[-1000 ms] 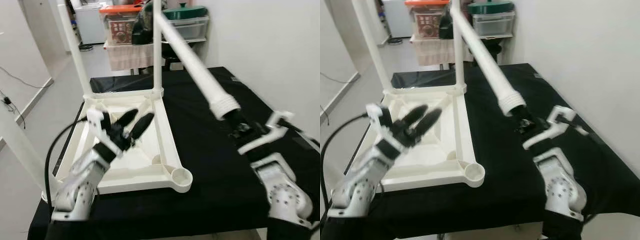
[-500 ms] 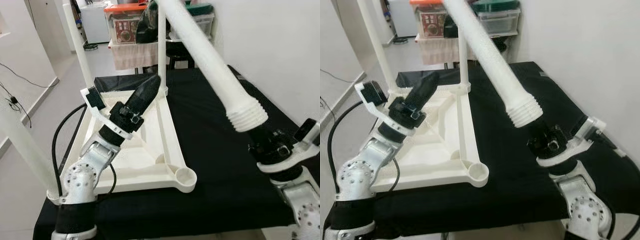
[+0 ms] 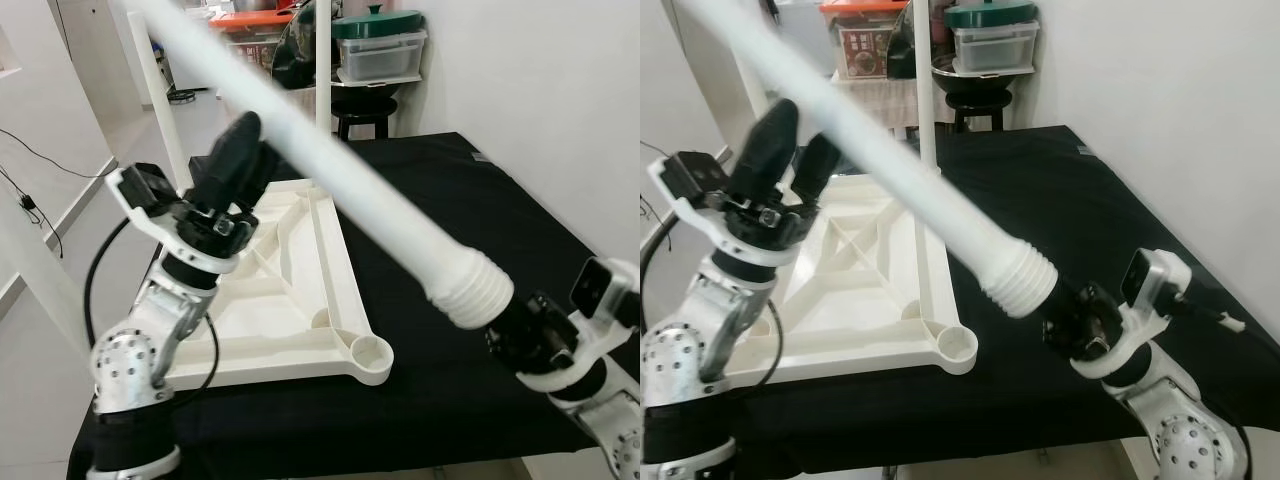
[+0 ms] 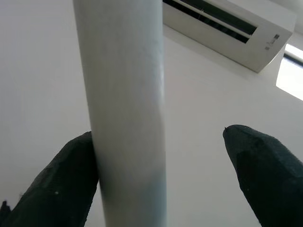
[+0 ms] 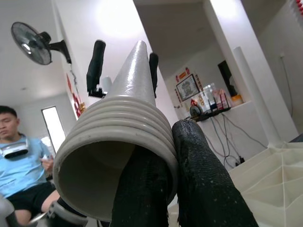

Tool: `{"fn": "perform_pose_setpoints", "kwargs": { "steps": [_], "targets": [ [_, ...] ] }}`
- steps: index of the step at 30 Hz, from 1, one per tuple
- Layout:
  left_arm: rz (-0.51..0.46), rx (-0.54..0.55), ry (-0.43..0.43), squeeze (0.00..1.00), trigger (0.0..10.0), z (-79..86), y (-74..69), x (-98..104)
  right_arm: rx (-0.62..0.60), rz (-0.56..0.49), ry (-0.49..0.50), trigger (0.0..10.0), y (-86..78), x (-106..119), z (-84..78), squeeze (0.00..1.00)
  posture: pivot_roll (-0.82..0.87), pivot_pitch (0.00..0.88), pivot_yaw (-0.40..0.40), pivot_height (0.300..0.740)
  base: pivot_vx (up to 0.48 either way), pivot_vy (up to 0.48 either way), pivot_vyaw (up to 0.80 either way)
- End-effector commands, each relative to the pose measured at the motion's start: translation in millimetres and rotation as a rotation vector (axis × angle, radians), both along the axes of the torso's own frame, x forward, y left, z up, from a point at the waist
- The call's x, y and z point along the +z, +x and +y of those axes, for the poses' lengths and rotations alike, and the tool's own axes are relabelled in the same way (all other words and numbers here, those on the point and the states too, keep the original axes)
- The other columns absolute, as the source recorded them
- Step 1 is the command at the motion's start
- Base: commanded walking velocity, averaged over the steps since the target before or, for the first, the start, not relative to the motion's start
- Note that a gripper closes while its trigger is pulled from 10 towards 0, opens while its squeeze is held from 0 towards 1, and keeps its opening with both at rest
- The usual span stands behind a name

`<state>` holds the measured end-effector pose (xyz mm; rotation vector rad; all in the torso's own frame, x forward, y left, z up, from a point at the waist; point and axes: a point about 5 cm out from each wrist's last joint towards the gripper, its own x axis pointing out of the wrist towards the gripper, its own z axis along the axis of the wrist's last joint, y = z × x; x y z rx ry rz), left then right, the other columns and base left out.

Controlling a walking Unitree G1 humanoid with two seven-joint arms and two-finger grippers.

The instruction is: Building children table

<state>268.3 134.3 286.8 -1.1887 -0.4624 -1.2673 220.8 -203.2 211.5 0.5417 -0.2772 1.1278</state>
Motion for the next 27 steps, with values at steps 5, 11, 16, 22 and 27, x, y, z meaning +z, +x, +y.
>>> {"fn": "perform_pose_setpoints", "kwargs": {
  "steps": [5, 11, 16, 22, 27],
  "targets": [
    [-0.004, -0.037, -0.026, 0.00, 10.0, 3.9, -7.0, 1.7, 0.049, -0.012, -0.044, 10.0, -5.3, -2.2, -0.5, 0.00, -0.11, 0.000, 0.025, 0.740, 0.000, 0.000, 0.00],
    [-0.011, -0.071, -0.037, 0.00, 0.0, 3.4, -11.1, 0.7, 0.059, -0.010, -0.108, 10.0, -4.9, -5.3, 0.0, 0.00, -0.12, 0.000, 0.026, 0.740, 0.000, 0.000, 0.00],
    [-0.018, -0.096, -0.039, 0.00, 0.0, 2.3, -14.5, 1.5, 0.058, -0.006, -0.140, 10.0, -3.4, -7.5, 1.4, 0.00, -0.12, 0.000, 0.031, 0.740, 0.000, 0.000, 0.00],
    [-0.005, -0.076, -0.038, 0.00, 0.0, 4.5, -11.6, 3.0, 0.040, -0.009, -0.144, 10.0, -0.9, -8.2, 2.2, 0.00, -0.12, 0.000, 0.032, 0.740, 0.000, 0.000, 0.00],
    [-0.006, -0.056, -0.057, 0.00, 0.0, 9.3, -9.3, 7.4, 0.017, 0.006, -0.133, 10.0, 2.3, -8.6, 1.6, 0.00, -0.12, 0.000, 0.030, 0.740, 0.000, 0.000, 0.00]
  ]
}}
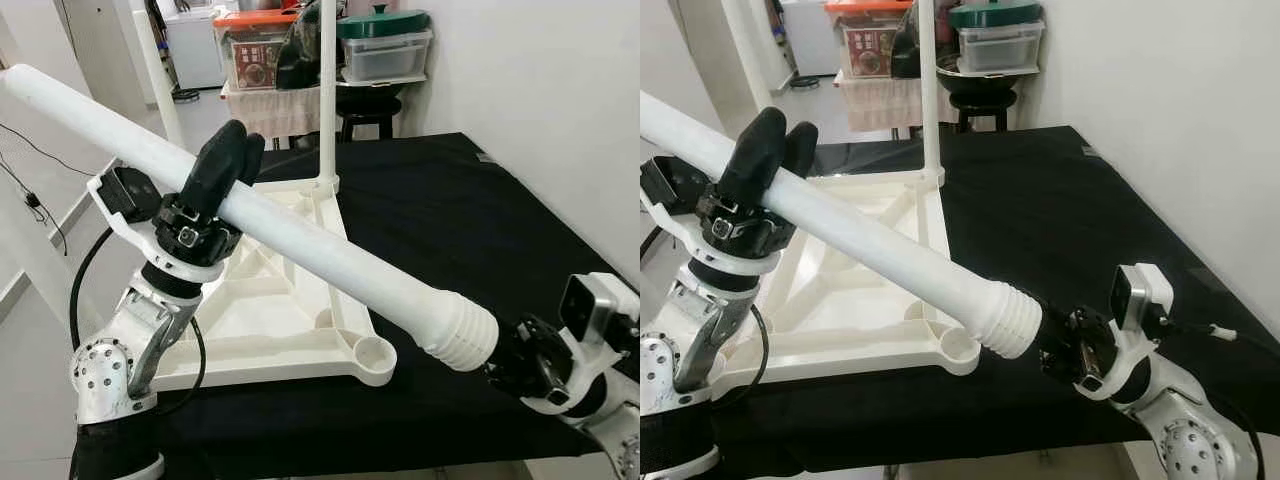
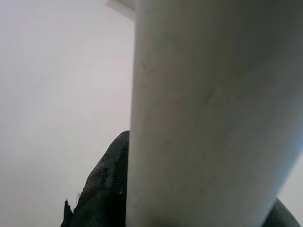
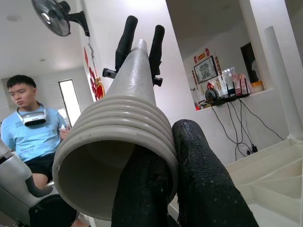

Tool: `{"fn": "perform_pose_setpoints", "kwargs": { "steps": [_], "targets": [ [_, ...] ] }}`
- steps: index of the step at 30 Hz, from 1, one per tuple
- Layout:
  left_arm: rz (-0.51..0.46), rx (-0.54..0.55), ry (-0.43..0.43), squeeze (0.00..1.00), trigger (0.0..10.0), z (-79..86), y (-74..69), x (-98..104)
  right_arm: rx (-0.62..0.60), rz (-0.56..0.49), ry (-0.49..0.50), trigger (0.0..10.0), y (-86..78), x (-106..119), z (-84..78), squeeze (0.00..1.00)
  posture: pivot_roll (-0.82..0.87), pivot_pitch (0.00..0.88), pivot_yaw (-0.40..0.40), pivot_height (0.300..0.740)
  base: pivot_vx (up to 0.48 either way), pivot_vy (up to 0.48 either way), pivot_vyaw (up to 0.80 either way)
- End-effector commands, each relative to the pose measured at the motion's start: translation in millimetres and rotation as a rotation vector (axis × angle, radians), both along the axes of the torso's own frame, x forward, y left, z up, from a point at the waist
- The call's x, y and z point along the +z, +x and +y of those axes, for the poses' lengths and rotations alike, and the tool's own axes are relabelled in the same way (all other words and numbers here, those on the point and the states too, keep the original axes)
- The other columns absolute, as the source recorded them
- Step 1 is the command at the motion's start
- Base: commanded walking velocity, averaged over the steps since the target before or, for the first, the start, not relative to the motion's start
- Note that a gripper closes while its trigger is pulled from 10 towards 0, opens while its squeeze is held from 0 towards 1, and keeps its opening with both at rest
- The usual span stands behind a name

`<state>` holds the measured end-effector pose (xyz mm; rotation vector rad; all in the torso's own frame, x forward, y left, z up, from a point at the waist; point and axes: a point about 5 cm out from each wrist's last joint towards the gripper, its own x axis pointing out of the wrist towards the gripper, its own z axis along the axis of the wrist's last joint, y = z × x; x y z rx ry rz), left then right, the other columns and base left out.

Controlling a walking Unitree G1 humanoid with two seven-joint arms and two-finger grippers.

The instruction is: Building children table

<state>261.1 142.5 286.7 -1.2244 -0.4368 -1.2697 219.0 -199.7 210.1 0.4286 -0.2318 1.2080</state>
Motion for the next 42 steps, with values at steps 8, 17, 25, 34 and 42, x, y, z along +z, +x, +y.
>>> {"fn": "perform_pose_setpoints", "kwargs": {
  "steps": [8, 17, 25, 34, 42],
  "targets": [
    [-0.044, 0.073, -0.101, 0.00, 0.0, 26.3, 9.5, 18.3, -0.085, 0.057, 0.060, 10.0, 8.1, -2.6, -10.8, 1.00, -0.12, 0.000, 0.028, 0.740, 0.000, 0.000, 0.00],
    [-0.086, 0.152, -0.119, 0.00, 0.0, 47.4, 14.4, 31.4, -0.145, 0.050, 0.021, 10.0, 6.6, -1.6, -20.7, 1.00, -0.13, 0.000, 0.025, 0.740, 0.000, 0.000, 0.00],
    [-0.150, 0.238, -0.160, 0.00, 0.0, 77.1, 17.6, 50.7, -0.266, 0.042, -0.047, 10.0, 0.9, 0.6, -39.1, 1.00, -0.14, 0.000, 0.030, 0.740, 0.000, 0.000, 0.00],
    [-0.155, 0.300, -0.085, 0.00, 0.0, 84.4, 19.8, 50.3, -0.313, 0.017, -0.128, 10.0, -2.6, 6.3, -50.1, 1.00, -0.14, 0.000, 0.030, 0.740, 0.000, 0.000, 0.00],
    [-0.140, 0.386, 0.258, 0.00, 0.0, 54.3, 33.6, 32.3, -0.310, -0.002, -0.316, 10.0, -7.3, 11.2, -58.2, 1.00, -0.14, 0.000, 0.031, 0.740, 0.000, 0.000, 0.00]
  ]
}}
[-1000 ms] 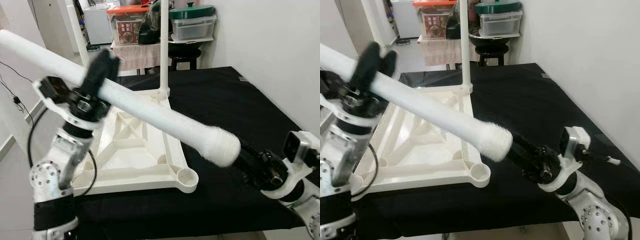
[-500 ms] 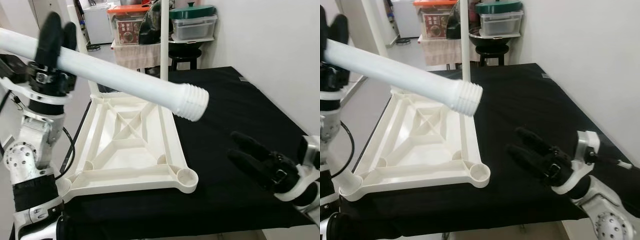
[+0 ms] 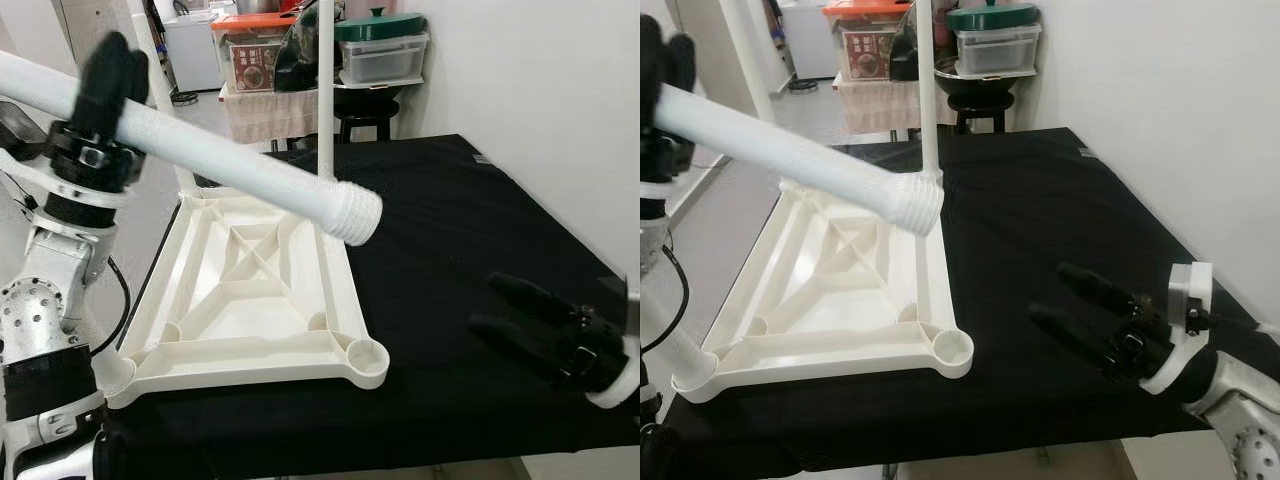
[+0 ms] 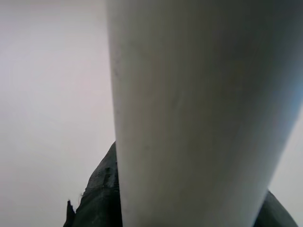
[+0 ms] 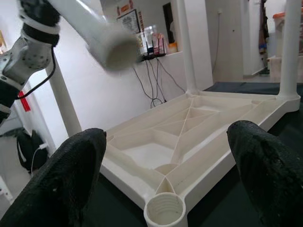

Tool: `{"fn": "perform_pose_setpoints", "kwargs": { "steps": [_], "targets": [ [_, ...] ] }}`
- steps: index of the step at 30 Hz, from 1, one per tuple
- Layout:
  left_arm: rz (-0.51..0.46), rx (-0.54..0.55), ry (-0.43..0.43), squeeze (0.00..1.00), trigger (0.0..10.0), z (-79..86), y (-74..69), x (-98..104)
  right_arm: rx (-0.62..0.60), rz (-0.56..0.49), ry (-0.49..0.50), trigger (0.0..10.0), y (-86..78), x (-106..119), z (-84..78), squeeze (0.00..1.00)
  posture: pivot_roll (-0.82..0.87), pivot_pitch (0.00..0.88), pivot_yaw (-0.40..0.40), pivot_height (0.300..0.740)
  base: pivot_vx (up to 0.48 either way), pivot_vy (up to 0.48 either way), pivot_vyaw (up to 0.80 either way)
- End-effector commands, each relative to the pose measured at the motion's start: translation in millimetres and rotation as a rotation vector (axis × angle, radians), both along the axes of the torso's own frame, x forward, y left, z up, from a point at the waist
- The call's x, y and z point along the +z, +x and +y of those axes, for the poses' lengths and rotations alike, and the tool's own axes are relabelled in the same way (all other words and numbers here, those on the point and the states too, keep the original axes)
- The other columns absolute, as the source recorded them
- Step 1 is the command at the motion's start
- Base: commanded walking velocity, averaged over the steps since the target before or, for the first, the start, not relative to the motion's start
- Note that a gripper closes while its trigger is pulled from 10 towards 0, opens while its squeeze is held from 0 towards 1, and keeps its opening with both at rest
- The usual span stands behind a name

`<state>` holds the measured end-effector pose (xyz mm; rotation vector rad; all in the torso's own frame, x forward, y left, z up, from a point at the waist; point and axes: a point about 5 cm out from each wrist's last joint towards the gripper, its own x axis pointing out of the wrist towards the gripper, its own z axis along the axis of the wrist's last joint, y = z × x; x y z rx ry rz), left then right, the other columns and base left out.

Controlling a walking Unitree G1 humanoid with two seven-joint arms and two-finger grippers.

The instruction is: Building children table

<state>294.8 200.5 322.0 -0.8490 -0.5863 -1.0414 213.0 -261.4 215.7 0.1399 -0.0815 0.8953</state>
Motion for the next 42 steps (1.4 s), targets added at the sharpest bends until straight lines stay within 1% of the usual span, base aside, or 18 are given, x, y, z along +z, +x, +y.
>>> {"fn": "perform_pose_setpoints", "kwargs": {
  "steps": [1, 2, 4, 8, 10, 11, 14, 17, 18, 21, 22, 23, 24, 25, 28, 30, 34, 42],
  "targets": [
    [-0.004, 0.014, 0.059, 0.00, 0.0, -3.7, -0.2, -3.0, 0.022, -0.031, -0.019, 10.0, -1.3, 5.6, 3.4, 1.00, -0.14, 0.000, 0.031, 0.740, 0.000, 0.000, 0.00],
    [-0.002, 0.013, 0.068, 0.00, 0.0, -5.2, 0.4, -3.9, 0.020, -0.033, -0.025, 10.0, -1.3, 5.9, 3.2, 1.00, -0.14, 0.000, 0.031, 0.740, 0.000, 0.000, 0.00],
    [0.019, 0.034, 0.174, 0.00, 0.0, -20.1, 5.2, -15.1, 0.019, -0.050, -0.020, 10.0, -2.5, 11.1, -0.6, 1.00, -0.14, 0.000, 0.032, 0.740, 0.000, 0.000, 0.00],
    [0.034, 0.047, 0.240, 0.00, 0.0, -29.5, 8.3, -25.4, 0.021, -0.056, -0.032, 10.0, -2.2, 12.7, -1.7, 1.00, -0.14, 0.000, 0.034, 0.740, 0.000, 0.000, 0.00],
    [0.048, 0.046, 0.287, 0.00, 0.0, -37.1, 10.3, -34.3, 0.070, -0.058, -0.067, 10.0, 0.8, 11.8, 11.1, 1.00, -0.14, 0.000, 0.035, 0.740, 0.000, 0.000, 0.00],
    [0.048, 0.046, 0.287, 0.00, 0.0, -37.1, 10.3, -34.3, 0.070, -0.058, -0.067, 10.0, 0.8, 11.8, 11.1, 1.00, -0.14, 0.000, 0.035, 0.740, 0.000, 0.000, 0.00],
    [0.047, 0.039, 0.346, 0.00, 0.0, -46.5, 11.5, -40.5, 0.104, -0.039, -0.181, 10.0, 8.5, 4.7, 26.6, 1.00, -0.14, 0.000, 0.040, 0.740, 0.000, 0.000, 0.00],
    [0.048, 0.031, 0.394, 0.00, 0.0, -54.3, 12.2, -46.1, 0.134, -0.039, -0.223, 10.0, 15.7, -0.1, 38.5, 1.00, -0.14, 0.000, 0.040, 0.740, 0.000, 0.000, 0.00],
    [0.052, 0.015, 0.480, 0.00, 0.0, -68.5, 12.7, -60.5, 0.151, -0.054, -0.306, 10.0, 33.3, -8.7, 59.8, 1.00, -0.13, 0.000, 0.034, 0.740, 0.000, 0.000, 0.00],
    [0.052, 0.015, 0.480, 0.00, 0.0, -68.5, 12.7, -60.5, 0.151, -0.054, -0.306, 10.0, 33.3, -8.7, 59.8, 1.00, -0.13, 0.000, 0.034, 0.740, 0.000, 0.000, 0.00],
    [0.051, 0.009, 0.512, 0.00, 0.0, -73.9, 12.4, -65.8, 0.146, -0.059, -0.334, 10.0, 40.8, -11.4, 67.1, 1.00, -0.13, 0.000, 0.033, 0.740, 0.000, 0.000, 0.00],
    [0.046, -0.006, 0.529, 0.00, 0.0, -81.0, 10.7, -69.7, 0.158, -0.054, -0.343, 10.0, 46.4, -12.0, 76.1, 0.22, -0.12, 0.000, 0.028, 0.740, 0.000, 0.000, 0.00],
    [0.046, -0.006, 0.529, 0.00, 0.0, -81.0, 10.7, -69.7, 0.158, -0.054, -0.343, 10.0, 46.4, -12.0, 76.1, 0.22, -0.12, 0.000, 0.028, 0.740, 0.000, 0.000, 0.00],
    [0.039, -0.026, 0.544, 0.00, 0.0, -88.3, 8.5, -72.8, 0.168, -0.045, -0.348, 10.0, 51.5, -13.0, 84.5, 0.00, -0.11, 0.000, 0.030, 0.740, 0.000, 0.000, 0.00],
    [0.021, -0.058, 0.556, 0.00, 0.0, -99.3, 5.2, -75.6, 0.193, -0.027, -0.339, 10.0, 57.1, -14.2, 98.4, 0.00, -0.12, 0.000, 0.032, 0.740, 0.000, 0.000, 0.00],
    [0.021, -0.058, 0.556, 0.00, 0.0, -99.3, 5.2, -75.6, 0.193, -0.027, -0.339, 10.0, 57.1, -14.2, 98.4, 0.00, -0.12, 0.000, 0.032, 0.740, 0.000, 0.000, 0.00],
    [-0.048, -0.128, 0.548, 0.00, 0.0, -115.9, 1.1, -68.9, 0.280, -0.005, -0.289, 10.0, 63.6, -19.6, 127.8, 0.00, -0.11, 0.000, 0.034, 0.740, 0.000, 0.000, 0.00],
    [-0.141, -0.216, 0.562, 0.00, 0.0, -127.8, -5.5, -59.6, 0.439, 0.016, -0.258, 10.0, 64.5, -26.1, 151.8, 0.00, -0.09, 0.000, 0.025, 0.740, 0.000, 0.000, 0.00]
  ]
}}
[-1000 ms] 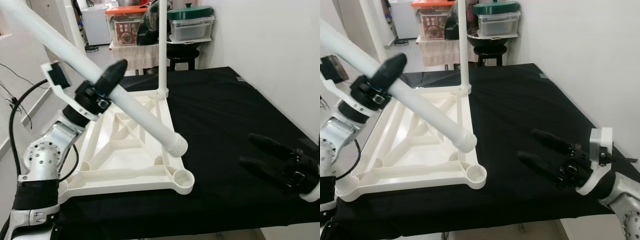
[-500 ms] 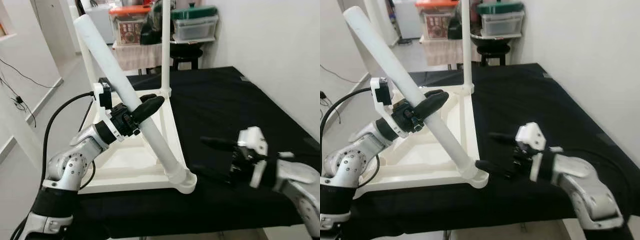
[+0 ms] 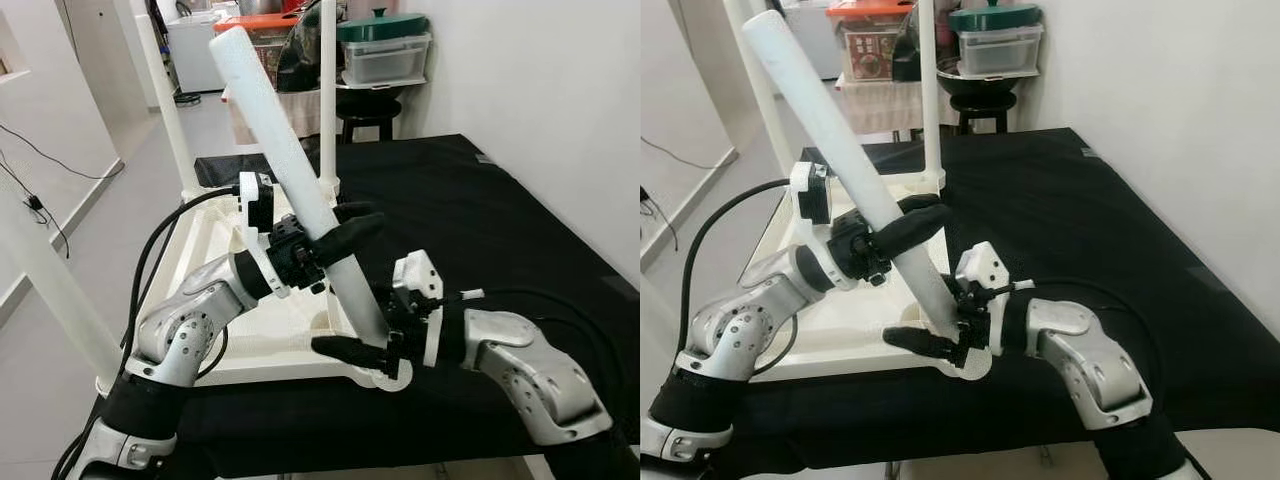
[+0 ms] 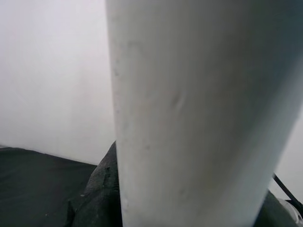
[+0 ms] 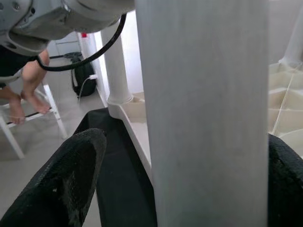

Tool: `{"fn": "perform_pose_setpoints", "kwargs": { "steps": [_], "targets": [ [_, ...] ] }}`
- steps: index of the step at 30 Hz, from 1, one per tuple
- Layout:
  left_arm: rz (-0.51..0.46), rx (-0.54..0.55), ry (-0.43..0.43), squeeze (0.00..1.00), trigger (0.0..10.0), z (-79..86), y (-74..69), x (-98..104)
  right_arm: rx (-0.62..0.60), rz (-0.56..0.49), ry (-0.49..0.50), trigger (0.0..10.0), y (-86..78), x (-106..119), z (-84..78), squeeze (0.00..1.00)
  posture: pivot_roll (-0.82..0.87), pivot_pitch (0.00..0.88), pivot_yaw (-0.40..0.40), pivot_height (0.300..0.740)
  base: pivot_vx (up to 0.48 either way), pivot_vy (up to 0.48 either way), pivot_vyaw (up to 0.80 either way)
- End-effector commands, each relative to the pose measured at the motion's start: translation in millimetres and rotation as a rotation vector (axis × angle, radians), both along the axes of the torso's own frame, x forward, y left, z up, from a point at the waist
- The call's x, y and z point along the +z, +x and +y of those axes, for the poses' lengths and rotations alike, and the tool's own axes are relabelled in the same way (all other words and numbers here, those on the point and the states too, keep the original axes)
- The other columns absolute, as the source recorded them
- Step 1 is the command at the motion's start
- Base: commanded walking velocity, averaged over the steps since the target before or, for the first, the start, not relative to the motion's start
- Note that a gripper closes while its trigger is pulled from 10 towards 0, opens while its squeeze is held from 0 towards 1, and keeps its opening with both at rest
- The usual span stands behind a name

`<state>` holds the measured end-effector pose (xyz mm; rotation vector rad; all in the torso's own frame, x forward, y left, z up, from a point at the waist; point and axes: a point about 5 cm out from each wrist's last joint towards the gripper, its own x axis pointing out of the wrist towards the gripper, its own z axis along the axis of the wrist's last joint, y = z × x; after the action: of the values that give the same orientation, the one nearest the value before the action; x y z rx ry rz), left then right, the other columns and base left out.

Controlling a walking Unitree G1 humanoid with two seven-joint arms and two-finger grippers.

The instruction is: Building children table

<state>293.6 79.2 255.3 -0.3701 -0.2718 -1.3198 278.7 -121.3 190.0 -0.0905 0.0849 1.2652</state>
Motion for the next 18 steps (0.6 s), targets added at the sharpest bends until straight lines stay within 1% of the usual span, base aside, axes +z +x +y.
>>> {"fn": "perform_pose_setpoints", "kwargs": {
  "steps": [1, 3, 5, 6, 7, 8, 13, 18],
  "targets": [
    [-0.040, -0.057, 0.006, 0.00, 0.0, -6.5, -4.2, 7.1, 0.068, 0.008, 0.010, 10.0, -1.1, -0.4, 11.7, 0.00, -0.09, 0.000, 0.025, 0.740, 0.000, 0.000, 0.00],
    [-0.075, -0.110, 0.037, 0.00, 0.0, -12.0, -6.0, 11.1, 0.107, 0.021, 0.009, 10.0, 3.4, -2.2, 21.5, 0.00, -0.09, 0.000, 0.021, 0.740, 0.000, 0.000, 0.00],
    [-0.087, -0.126, 0.049, 0.00, 0.0, -13.8, -6.5, 12.1, 0.116, 0.024, 0.007, 10.0, 5.0, -2.9, 24.2, 0.00, -0.09, 0.000, 0.021, 0.740, 0.000, 0.000, 0.00],
    [-0.103, -0.145, 0.061, 0.00, 0.0, -15.9, -6.6, 14.6, 0.116, 0.027, 0.009, 4.0, 8.3, -3.0, 27.1, 0.00, -0.09, 0.000, 0.019, 0.740, 0.000, 0.000, 0.00],
    [-0.103, -0.145, 0.061, 0.00, 0.0, -15.9, -6.6, 14.6, 0.116, 0.027, 0.009, 4.0, 8.3, -3.0, 27.1, 0.00, -0.09, 0.000, 0.019, 0.740, 0.000, 0.000, 0.00],
    [-0.115, -0.159, 0.067, 0.00, 0.0, -17.3, -6.6, 16.7, 0.113, 0.029, 0.017, 0.0, 11.0, -2.7, 29.0, 0.00, -0.08, 0.000, 0.015, 0.740, 0.000, 0.000, 0.00],
    [-0.142, -0.200, 0.077, 0.00, 0.0, -22.3, -6.4, 22.8, 0.097, 0.034, 0.044, 0.0, 15.9, -2.4, 32.3, 0.00, -0.08, 0.000, 0.020, 0.740, 0.000, 0.000, 0.00],
    [-0.160, -0.220, 0.078, 0.00, 0.0, -26.4, -4.5, 27.1, 0.079, 0.035, 0.048, 0.0, 19.1, -5.4, 32.6, 0.00, -0.09, 0.000, 0.025, 0.740, 0.000, 0.000, 0.00]
  ]
}}
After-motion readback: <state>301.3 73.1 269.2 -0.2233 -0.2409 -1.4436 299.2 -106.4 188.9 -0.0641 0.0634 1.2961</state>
